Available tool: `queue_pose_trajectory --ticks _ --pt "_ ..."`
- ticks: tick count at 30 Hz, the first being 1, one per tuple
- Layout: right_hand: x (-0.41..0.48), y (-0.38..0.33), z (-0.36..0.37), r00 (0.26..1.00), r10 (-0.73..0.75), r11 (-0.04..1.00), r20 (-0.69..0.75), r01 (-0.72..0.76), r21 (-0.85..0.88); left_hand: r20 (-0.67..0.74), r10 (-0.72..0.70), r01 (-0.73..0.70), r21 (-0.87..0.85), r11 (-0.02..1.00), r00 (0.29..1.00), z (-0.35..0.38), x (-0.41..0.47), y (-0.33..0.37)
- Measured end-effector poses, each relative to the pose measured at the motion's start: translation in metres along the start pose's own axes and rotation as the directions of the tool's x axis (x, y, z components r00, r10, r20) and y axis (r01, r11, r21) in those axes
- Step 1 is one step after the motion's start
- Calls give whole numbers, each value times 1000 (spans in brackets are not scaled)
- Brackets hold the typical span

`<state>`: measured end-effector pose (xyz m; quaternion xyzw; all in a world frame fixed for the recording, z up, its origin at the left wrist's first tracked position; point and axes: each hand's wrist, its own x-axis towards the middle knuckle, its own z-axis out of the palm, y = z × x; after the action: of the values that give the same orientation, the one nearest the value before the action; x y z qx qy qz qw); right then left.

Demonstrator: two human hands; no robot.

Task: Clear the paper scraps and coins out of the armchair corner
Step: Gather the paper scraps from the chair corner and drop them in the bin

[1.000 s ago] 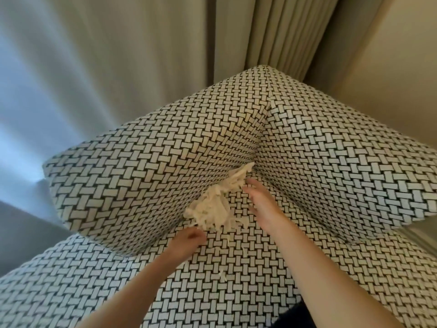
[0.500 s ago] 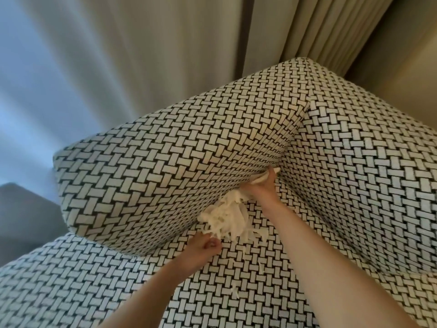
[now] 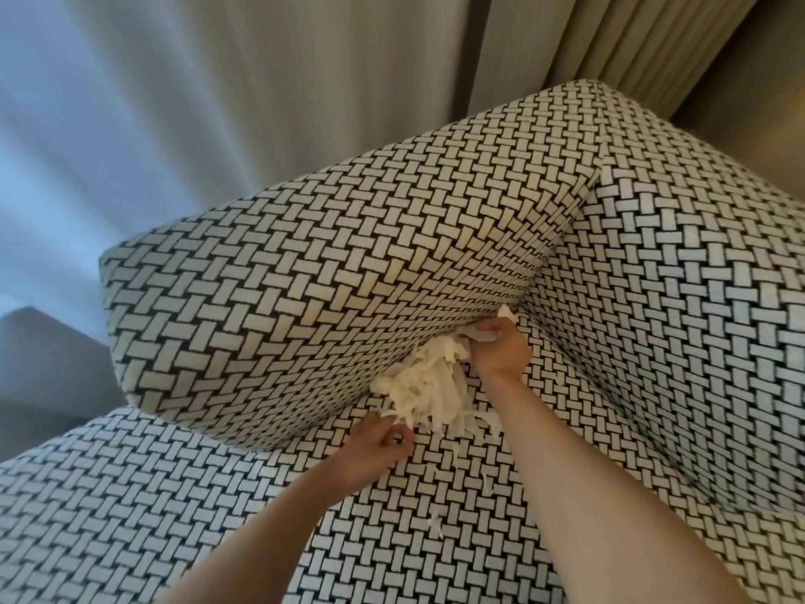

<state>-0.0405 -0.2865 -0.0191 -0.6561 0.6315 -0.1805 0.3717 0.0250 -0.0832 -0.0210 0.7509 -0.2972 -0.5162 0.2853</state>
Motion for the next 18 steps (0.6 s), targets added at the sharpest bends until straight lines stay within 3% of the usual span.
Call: queue_pose_trajectory --ticks 8,18 --pt "-7 7 -5 996 30 981 -83 -14 192 -16 -19 18 -5 1000 1000 2 2 1" --pt "-23 12 -7 977 -70 979 -203 106 175 20 -20 21 -30 999 1000 -1 0 2"
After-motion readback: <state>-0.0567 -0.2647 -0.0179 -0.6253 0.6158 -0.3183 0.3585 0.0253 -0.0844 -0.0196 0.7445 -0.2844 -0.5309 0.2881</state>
